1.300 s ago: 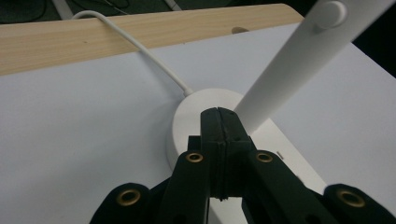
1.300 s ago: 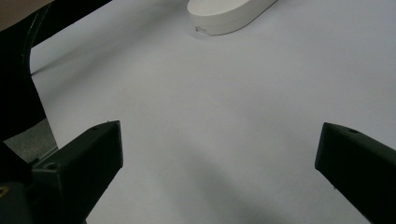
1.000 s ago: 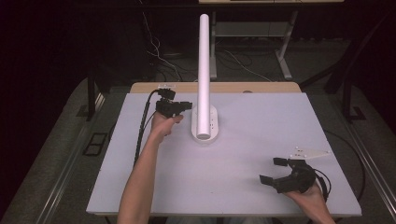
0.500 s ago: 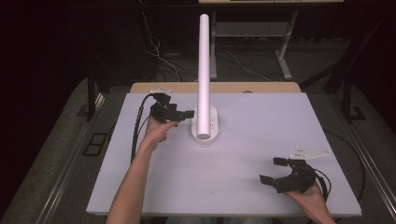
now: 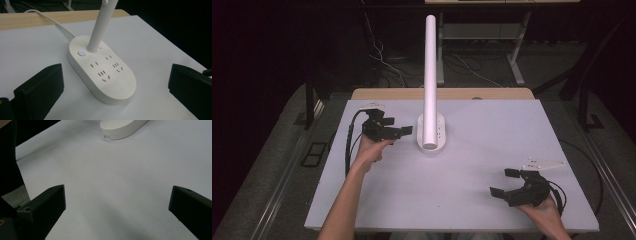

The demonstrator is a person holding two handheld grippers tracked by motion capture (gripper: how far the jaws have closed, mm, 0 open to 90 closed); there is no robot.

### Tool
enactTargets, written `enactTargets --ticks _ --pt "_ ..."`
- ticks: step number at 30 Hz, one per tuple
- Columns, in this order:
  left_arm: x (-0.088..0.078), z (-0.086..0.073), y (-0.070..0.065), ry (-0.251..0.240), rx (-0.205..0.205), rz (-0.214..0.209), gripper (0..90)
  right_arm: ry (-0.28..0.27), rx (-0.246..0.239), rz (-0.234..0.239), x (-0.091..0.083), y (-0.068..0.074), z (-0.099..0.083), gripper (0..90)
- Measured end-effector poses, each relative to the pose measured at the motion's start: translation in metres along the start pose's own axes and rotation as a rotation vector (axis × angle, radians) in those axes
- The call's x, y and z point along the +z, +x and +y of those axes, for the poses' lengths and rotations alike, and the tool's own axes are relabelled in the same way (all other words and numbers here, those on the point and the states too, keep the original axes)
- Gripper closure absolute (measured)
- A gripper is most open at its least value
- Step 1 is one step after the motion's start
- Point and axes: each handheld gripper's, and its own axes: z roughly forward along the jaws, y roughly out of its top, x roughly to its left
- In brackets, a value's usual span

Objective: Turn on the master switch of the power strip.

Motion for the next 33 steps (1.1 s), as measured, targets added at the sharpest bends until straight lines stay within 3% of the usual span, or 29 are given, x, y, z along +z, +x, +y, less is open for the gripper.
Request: enactTargets --ticks 21,33 --pt "-0.035 -0.045 -0.030 -0.025 0.029 -0.033 0.0 -0.003 0.005 0.007 0.001 0.002 0.000 0.4" --pt "-0.048 -0.079 -0.044 0.001 0.045 -0.022 0.0 -0.004 0.008 0.016 0.002 0.003 -0.001 0.4"
